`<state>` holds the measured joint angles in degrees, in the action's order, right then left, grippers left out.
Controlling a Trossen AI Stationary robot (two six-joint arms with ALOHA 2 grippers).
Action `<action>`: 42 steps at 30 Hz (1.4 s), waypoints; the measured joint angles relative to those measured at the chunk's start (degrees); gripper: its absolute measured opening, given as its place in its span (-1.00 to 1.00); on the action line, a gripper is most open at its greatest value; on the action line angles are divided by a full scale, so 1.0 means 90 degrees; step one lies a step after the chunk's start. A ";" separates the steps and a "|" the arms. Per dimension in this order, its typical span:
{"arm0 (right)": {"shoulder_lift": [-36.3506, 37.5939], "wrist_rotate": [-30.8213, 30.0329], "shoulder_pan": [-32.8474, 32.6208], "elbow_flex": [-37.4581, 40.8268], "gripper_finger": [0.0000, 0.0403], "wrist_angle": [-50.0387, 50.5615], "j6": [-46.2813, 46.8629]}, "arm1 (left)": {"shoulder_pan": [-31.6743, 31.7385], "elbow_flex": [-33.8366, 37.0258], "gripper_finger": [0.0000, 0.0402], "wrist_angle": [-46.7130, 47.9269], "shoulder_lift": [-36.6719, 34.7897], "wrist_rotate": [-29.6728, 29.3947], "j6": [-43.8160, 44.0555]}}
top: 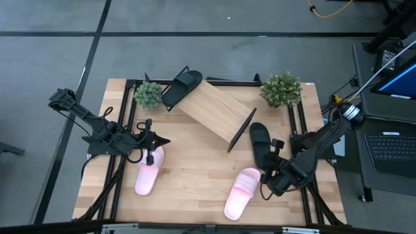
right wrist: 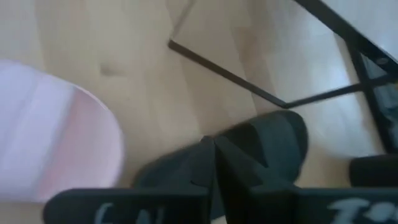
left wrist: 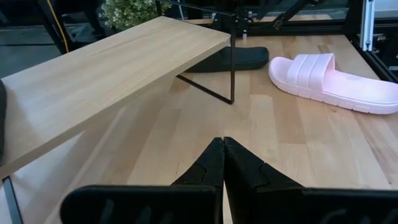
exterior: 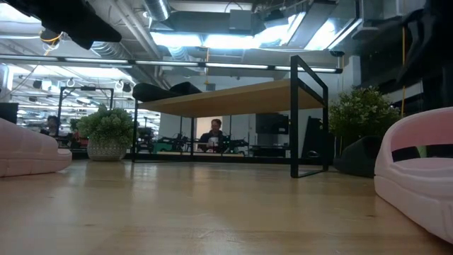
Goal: Pick and place slides into the shelf
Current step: Put the black slide on the shelf
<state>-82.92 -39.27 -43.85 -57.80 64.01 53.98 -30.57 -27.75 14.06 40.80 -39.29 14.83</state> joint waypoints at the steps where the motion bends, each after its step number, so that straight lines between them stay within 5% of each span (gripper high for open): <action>1: -0.0040 0.0003 0.0031 0.0000 -0.89 0.0129 0.0002 | 0.0000 0.0000 -1.00 0.0000 0.0000 0.0000 -0.0001; 21: -0.0330 0.0251 0.0731 0.0025 -0.26 0.0796 -0.0149 | 0.0000 -0.0001 -1.00 0.0102 0.0002 0.0000 -0.0043; 42: -0.0307 0.0340 0.0786 0.1144 -0.23 0.0349 0.0447 | 0.0002 -0.0002 -1.00 0.0243 0.0007 0.0002 -0.0036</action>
<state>-85.69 -36.22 -36.77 -47.51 67.15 58.00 -30.55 -27.77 16.25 40.86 -39.27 14.51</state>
